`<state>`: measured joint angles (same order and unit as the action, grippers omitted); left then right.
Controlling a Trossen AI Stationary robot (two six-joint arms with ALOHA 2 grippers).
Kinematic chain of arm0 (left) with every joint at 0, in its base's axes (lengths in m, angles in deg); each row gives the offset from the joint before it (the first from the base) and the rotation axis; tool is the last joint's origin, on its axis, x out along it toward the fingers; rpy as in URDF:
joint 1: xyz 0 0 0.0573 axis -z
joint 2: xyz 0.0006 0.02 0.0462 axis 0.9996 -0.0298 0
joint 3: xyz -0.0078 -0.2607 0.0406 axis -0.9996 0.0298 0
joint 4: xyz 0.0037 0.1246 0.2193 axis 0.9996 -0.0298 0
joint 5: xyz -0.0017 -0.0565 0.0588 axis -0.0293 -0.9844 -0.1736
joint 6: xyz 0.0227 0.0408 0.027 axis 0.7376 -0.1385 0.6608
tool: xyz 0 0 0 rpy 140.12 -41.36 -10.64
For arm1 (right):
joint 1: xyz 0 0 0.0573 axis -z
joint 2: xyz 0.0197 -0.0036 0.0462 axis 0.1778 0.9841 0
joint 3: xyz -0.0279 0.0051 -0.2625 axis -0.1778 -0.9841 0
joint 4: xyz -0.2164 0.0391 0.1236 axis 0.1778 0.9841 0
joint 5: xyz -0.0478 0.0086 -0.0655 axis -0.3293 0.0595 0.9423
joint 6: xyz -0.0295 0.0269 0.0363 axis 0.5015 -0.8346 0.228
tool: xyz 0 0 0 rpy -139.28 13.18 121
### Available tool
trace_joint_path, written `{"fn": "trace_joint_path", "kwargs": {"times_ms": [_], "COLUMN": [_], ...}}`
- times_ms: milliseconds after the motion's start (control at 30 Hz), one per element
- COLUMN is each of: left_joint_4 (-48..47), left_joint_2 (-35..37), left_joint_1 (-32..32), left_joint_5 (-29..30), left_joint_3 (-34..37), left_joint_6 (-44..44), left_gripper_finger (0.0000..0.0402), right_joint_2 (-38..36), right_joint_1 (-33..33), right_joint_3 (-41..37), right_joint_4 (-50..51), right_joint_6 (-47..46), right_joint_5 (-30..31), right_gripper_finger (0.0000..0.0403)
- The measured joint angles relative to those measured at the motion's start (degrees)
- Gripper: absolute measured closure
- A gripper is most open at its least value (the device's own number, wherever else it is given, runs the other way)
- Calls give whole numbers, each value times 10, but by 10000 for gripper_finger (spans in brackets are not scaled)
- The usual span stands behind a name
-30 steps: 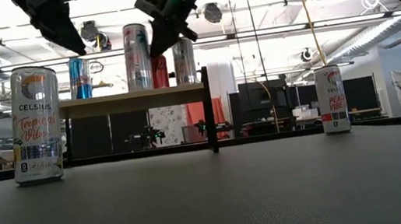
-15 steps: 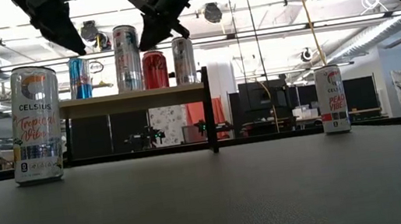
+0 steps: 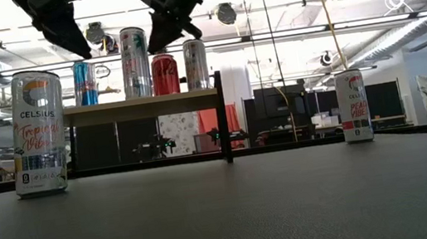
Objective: Place canned beverage on shelf
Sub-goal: Put the white pink soda can on the shelf
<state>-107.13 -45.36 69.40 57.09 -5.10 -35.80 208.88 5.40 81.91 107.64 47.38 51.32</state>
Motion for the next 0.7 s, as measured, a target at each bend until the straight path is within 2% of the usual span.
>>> {"fn": "trace_joint_path", "kwargs": {"times_ms": [700], "left_joint_4": [1], "left_joint_2": [0], "left_joint_1": [-2], "left_joint_5": [-8], "left_joint_3": [0], "left_joint_6": [10], "left_gripper_finger": [110], "right_joint_2": [33], "right_joint_1": [8], "right_joint_3": [0], "right_joint_4": [-127], "right_joint_6": [-24], "right_joint_5": [0], "right_gripper_finger": [403]}}
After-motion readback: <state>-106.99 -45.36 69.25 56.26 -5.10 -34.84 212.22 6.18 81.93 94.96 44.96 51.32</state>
